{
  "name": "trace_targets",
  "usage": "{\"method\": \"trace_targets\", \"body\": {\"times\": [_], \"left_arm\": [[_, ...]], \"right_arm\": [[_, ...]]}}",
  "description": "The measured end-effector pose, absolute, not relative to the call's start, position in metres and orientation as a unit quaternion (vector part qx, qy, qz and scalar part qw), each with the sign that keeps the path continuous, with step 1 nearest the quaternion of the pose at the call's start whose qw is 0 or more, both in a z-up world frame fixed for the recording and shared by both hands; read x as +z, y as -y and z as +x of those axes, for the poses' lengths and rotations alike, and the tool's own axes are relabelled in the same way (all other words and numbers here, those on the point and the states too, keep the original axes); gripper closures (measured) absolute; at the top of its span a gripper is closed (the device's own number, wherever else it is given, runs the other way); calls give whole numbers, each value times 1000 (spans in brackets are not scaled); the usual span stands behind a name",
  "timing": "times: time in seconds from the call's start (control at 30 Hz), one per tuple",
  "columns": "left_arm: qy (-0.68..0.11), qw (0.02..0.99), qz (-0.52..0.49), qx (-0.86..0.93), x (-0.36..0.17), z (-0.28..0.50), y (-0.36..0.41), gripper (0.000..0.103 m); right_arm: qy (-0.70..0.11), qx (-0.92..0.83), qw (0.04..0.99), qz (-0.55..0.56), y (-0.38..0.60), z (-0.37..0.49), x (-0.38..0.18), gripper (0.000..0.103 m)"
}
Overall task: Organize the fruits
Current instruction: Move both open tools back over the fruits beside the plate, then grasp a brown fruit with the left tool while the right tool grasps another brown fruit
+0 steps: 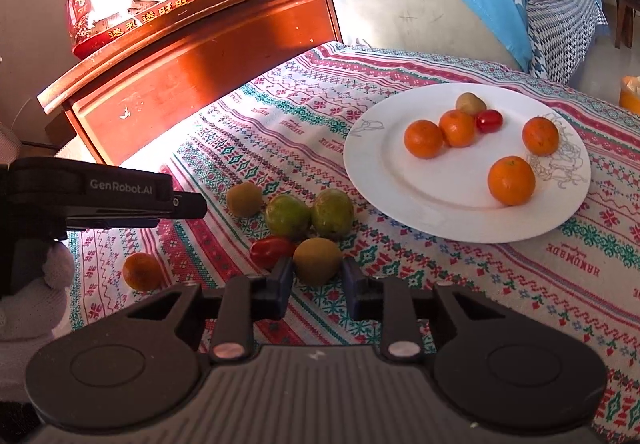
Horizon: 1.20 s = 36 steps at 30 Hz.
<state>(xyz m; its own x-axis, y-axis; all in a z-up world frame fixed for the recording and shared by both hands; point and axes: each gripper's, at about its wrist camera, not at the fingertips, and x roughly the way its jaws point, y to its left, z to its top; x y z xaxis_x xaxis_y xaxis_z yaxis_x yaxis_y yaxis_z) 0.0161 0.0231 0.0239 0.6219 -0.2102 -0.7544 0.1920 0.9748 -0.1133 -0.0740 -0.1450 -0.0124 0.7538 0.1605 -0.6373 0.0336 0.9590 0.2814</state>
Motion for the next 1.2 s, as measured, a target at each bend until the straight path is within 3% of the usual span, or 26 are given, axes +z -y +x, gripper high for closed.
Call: {"method": "trace_targets", "body": {"times": [0.83,1.2], "left_arm": [[-405,897,-39,-171,1,27,2,57],[-396,897,-44,-194,-1,28,7,71]], "right_arm": [[-347,18,923,167,156,-75,-13,73],[-347,18,923,166,155,-75,-14,75]]}}
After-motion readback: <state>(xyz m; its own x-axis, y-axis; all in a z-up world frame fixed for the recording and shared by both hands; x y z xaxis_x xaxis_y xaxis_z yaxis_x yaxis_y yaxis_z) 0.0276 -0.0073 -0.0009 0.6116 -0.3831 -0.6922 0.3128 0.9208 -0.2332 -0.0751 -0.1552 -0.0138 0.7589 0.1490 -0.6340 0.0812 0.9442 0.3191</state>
